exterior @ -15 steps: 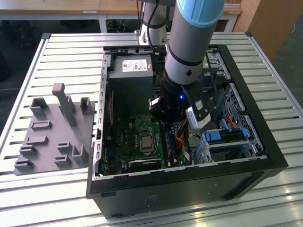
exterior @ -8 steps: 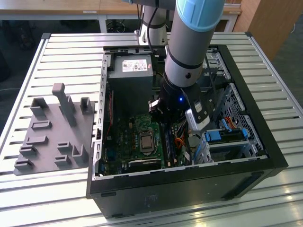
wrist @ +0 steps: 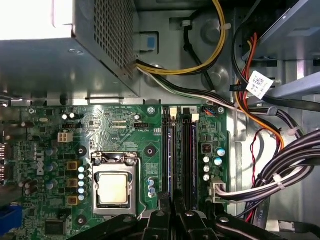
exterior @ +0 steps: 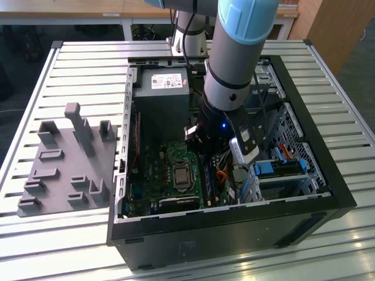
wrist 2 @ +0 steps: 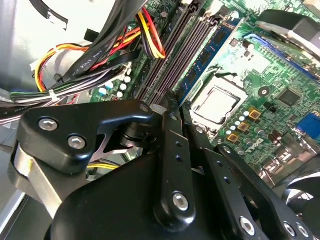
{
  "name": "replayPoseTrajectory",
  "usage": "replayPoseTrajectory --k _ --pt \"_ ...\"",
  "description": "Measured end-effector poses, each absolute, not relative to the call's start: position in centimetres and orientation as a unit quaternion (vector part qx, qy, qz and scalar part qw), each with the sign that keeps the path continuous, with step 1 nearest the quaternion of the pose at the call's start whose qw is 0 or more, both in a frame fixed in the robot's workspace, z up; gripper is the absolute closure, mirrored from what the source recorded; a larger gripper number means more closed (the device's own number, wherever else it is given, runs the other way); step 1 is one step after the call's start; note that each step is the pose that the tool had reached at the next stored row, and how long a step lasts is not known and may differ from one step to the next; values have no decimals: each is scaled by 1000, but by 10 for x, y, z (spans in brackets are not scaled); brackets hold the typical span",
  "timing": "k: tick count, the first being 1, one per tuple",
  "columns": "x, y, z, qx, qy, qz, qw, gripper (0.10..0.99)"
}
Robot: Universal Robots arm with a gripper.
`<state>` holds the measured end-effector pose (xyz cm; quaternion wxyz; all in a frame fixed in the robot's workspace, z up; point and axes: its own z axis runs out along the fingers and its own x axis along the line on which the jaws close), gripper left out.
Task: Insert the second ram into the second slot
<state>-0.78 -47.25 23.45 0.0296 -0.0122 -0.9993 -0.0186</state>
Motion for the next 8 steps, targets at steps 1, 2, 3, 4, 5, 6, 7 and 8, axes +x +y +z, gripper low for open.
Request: replayPoseTrajectory --k 1,2,3,4,5,6,7,8 --pt "-8 -473 234 -11 -999 -19 30 949" --pt "-7 -473 232 -10 -999 -19 30 949" --pt "-7 -473 231 -8 -999 -19 30 949" --pt "-7 -473 231 -8 -999 -19 30 949" --pt "-7 -473 230 -7 -999 -20 30 949" --pt "-7 -473 230 -7 -999 -21 30 949" --pt "-7 -473 229 -7 -999 -23 30 949" --pt "-7 -472 229 -7 -999 -24 30 949"
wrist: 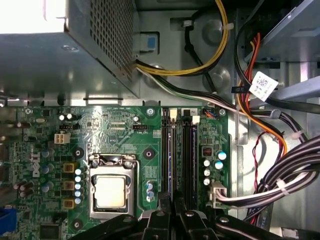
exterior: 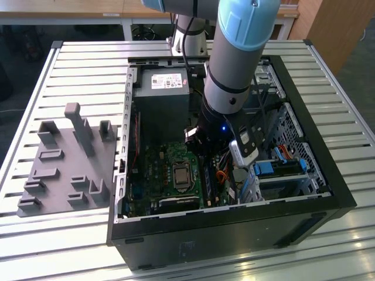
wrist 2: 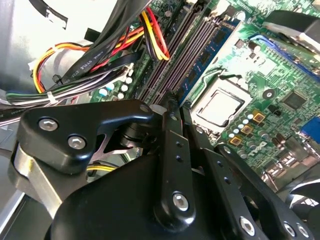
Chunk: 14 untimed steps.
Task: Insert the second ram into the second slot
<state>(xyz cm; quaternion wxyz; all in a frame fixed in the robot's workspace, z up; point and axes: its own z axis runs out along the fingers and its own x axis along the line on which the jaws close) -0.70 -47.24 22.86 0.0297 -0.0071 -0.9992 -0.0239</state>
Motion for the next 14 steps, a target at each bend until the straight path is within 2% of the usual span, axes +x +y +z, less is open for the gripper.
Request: replayPoseTrajectory --k 14 --pt "-6 -473 222 -9 -999 -24 30 949"
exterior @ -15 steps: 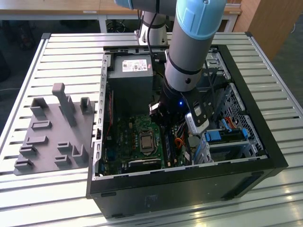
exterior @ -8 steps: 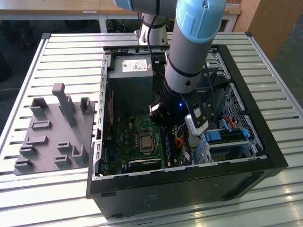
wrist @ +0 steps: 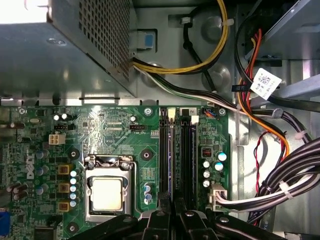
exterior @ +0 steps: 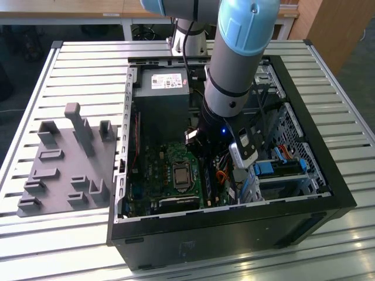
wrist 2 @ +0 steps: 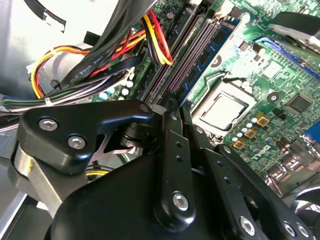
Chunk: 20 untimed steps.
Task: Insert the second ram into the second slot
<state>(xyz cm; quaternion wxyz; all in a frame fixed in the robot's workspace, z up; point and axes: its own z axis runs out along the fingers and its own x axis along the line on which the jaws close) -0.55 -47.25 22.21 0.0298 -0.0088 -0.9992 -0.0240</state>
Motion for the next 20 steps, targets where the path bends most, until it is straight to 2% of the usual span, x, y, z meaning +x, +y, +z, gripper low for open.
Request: replayPoseTrajectory --k 20 --pt "-5 -472 217 -17 -999 -24 30 949"
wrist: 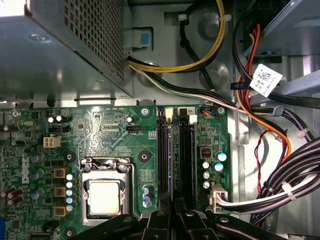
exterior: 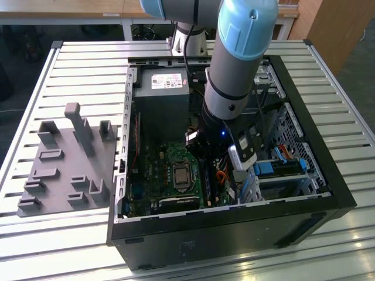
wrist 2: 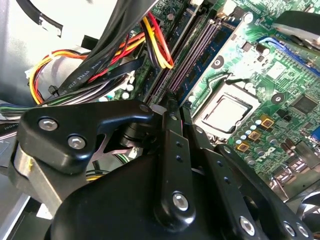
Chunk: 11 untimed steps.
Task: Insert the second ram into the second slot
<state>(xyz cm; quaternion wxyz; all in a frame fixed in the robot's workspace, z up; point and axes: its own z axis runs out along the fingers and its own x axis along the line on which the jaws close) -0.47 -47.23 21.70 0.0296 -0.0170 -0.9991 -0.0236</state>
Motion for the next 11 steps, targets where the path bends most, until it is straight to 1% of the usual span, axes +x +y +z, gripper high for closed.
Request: replayPoseTrajectory --k 11 --pt "-3 -470 216 -14 -999 -24 30 949"
